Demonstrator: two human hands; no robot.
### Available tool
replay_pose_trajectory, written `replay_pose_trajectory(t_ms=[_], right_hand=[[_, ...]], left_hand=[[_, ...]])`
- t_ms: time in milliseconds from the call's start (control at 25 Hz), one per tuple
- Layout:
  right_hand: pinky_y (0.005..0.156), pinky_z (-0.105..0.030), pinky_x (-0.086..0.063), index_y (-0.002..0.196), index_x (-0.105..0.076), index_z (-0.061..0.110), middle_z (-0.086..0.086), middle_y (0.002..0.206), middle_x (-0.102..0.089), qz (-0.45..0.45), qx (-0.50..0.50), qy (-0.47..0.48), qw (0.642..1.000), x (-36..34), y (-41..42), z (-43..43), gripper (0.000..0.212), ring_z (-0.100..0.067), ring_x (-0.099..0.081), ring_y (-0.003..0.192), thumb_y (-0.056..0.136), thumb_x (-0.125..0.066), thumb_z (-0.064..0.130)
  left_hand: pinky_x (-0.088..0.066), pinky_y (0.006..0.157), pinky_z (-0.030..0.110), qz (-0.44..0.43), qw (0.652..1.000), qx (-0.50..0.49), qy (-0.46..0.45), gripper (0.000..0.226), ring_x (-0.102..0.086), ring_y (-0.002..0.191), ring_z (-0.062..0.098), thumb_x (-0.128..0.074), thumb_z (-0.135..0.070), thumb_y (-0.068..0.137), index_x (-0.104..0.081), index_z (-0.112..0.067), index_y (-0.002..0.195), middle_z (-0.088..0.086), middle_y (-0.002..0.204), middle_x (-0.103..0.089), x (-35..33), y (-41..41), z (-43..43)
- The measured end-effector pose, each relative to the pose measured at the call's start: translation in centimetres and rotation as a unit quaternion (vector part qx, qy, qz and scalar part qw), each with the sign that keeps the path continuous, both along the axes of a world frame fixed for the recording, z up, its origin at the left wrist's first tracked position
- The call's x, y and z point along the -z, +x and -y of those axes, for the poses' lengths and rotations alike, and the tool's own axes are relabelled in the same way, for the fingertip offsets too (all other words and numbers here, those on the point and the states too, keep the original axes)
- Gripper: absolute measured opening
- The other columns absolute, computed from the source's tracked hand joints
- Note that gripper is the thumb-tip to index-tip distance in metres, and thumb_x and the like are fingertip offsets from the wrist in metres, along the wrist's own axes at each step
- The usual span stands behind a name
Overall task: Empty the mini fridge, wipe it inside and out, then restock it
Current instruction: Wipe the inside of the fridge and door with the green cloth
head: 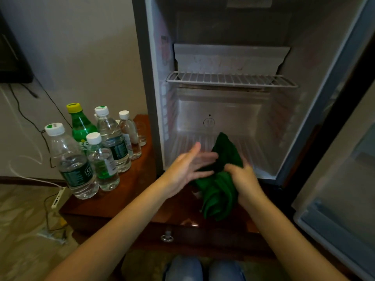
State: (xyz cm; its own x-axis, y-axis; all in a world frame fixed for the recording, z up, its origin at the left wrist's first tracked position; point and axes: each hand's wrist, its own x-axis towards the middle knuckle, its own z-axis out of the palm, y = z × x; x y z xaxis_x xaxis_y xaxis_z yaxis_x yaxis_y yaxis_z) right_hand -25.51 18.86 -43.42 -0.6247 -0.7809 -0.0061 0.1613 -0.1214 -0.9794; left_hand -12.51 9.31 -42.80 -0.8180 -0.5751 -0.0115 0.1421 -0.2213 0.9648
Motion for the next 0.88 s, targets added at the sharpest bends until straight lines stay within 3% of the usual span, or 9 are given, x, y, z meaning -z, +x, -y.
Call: replay_pose_trajectory(t_ms=[80, 160, 200, 280, 360, 440, 600, 760, 880], right_hand=[[0.057, -0.028, -0.051, 0.122, -0.05, 0.012, -0.009, 0.094, -0.063, 0.08, 0.057, 0.058, 0.993, -0.5, -1.3, 0.0, 0.035, -0.023, -0.063, 0.079, 0.089, -0.052, -0.001], [0.062, -0.026, -0.053, 0.121, -0.051, 0.023, -0.002, 0.1, -0.064, -0.05, 0.084, 0.03, 0.995, -2.1, -2.4, 0.6, 0.039, -0.016, -0.062, 0.082, 0.089, -0.055, 0.001], [0.073, -0.021, -0.053, 0.124, -0.054, 0.026, 0.002, 0.11, -0.063, -0.187, 0.076, 0.005, 0.979, -3.1, -3.0, 1.2, 0.042, -0.012, -0.062, 0.091, 0.089, -0.057, 0.002], [0.095, -0.019, -0.043, 0.131, -0.054, 0.029, 0.007, 0.131, -0.054, -0.492, 0.004, 0.038, 0.87, -4.2, -4.4, 3.6, 0.047, -0.009, -0.052, 0.114, 0.089, -0.059, 0.009], [0.105, -0.034, -0.038, 0.134, -0.051, 0.034, 0.008, 0.14, -0.048, -0.635, -0.074, 0.107, 0.761, -3.7, -5.6, 6.9, 0.05, -0.019, -0.047, 0.122, 0.091, -0.056, 0.01], [0.103, -0.043, -0.04, 0.134, -0.05, 0.036, 0.007, 0.138, -0.049, -0.672, -0.142, 0.137, 0.714, -2.1, -5.7, 9.6, 0.051, -0.025, -0.046, 0.121, 0.091, -0.054, 0.009], [0.082, -0.039, -0.05, 0.138, -0.04, 0.046, 0.007, 0.127, -0.045, -0.739, -0.244, 0.177, 0.603, 1.5, -3.1, 10.5, 0.048, -0.018, -0.044, 0.106, 0.093, -0.052, 0.034], [0.071, -0.031, -0.047, 0.13, -0.047, 0.044, 0.003, 0.12, -0.043, -0.76, -0.225, 0.182, 0.582, 3.0, -1.0, 11.7, 0.036, -0.019, -0.049, 0.098, 0.095, -0.043, 0.051], [0.074, -0.034, -0.05, 0.104, -0.06, 0.023, -0.003, 0.115, -0.053, -0.757, -0.193, 0.218, 0.585, 2.8, -3.1, 18.3, 0.028, -0.02, -0.056, 0.086, 0.094, -0.047, 0.046]], left_hand=[[-0.053, 0.076, 0.028, 0.018, 0.968, -0.192, -0.159, 0.018, -0.066, 0.089, 0.009, -0.049, -0.018, 0.097, -0.066, -0.015, 0.099, 0.002, 0.097, -0.07, 1.1, 1.1, 1.7], [-0.047, 0.076, 0.027, 0.047, 0.902, -0.365, -0.226, 0.009, -0.06, 0.082, 0.006, -0.056, -0.012, 0.093, -0.062, -0.019, 0.094, -0.004, 0.09, -0.063, 3.2, 2.5, 4.1], [-0.047, 0.078, 0.03, 0.07, 0.88, -0.41, -0.228, 0.01, -0.058, 0.086, 0.009, -0.06, -0.016, 0.09, -0.057, -0.018, 0.1, -0.003, 0.094, -0.059, 4.4, 3.0, 5.3], [-0.046, 0.085, 0.03, 0.122, 0.877, -0.407, -0.227, 0.044, -0.053, 0.099, 0.016, -0.071, -0.029, 0.082, -0.045, -0.018, 0.115, 0.002, 0.11, -0.052, 6.8, 3.4, 7.2], [-0.042, 0.093, 0.029, 0.155, 0.884, -0.362, -0.252, 0.069, -0.047, 0.112, 0.015, -0.077, -0.038, 0.075, -0.036, -0.017, 0.126, 0.002, 0.122, -0.045, 8.4, 2.9, 8.8], [-0.041, 0.096, 0.03, 0.185, 0.878, -0.346, -0.276, 0.071, -0.047, 0.116, 0.017, -0.077, -0.044, 0.073, -0.035, -0.02, 0.125, -0.002, 0.121, -0.043, 9.3, 2.3, 10.3], [-0.052, 0.09, 0.045, 0.186, 0.865, -0.34, -0.319, 0.061, -0.055, 0.111, 0.017, -0.064, -0.066, 0.072, -0.039, -0.038, 0.12, -0.001, 0.118, -0.055, 11.6, 2.0, 13.1], [-0.053, 0.087, 0.043, 0.139, 0.858, -0.354, -0.345, 0.053, -0.055, 0.108, 0.016, -0.064, -0.059, 0.074, -0.038, -0.043, 0.117, -0.002, 0.114, -0.056, 12.4, 1.4, 13.6], [-0.054, 0.084, 0.044, 0.136, 0.857, -0.351, -0.352, 0.048, -0.057, 0.104, 0.016, -0.063, -0.059, 0.074, -0.04, -0.045, 0.114, -0.001, 0.111, -0.057, 12.7, 1.4, 14.0]])
